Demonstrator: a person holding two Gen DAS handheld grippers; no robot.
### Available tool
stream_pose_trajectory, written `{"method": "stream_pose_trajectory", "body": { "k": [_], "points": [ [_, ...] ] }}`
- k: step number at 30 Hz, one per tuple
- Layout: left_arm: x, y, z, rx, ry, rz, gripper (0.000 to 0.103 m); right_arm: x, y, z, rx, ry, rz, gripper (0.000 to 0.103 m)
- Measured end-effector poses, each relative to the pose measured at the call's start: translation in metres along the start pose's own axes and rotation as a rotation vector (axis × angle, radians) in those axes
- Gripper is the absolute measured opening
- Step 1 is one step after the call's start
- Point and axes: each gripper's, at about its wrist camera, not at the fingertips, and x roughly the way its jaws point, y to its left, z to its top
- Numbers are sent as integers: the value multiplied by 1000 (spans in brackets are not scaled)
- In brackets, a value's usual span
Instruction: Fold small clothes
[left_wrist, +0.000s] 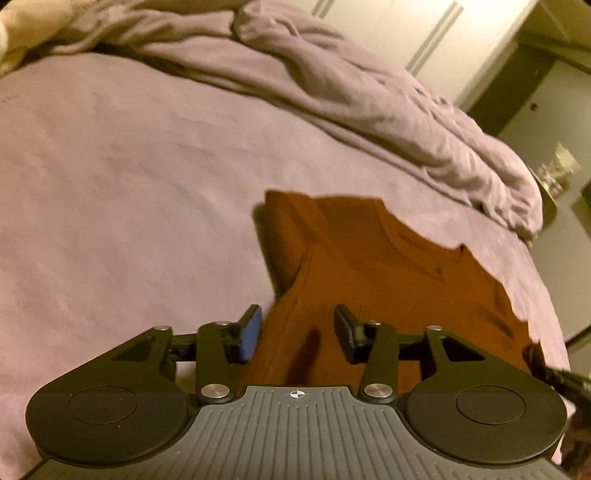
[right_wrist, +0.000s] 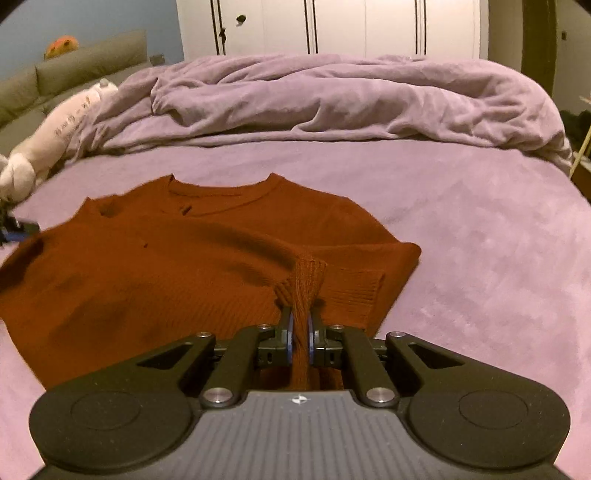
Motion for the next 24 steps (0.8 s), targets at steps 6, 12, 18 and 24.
{"method": "stream_pose_trajectory", "body": {
  "k": [6,12,18,24],
  "points": [
    [25,-23,11,81,25,-55,52,4,3,6,24,4,25,9],
    [30,-37,9,139,12,29,11,10,12,8,-21,27,29,10],
    [-4,-50,18,172,-64,42,9,-5,23,16,-69,-35,-1,7],
    [-24,-77,60,204,-202,87,8,-18,31,57,-112,-179,-88,6]
  ]
}}
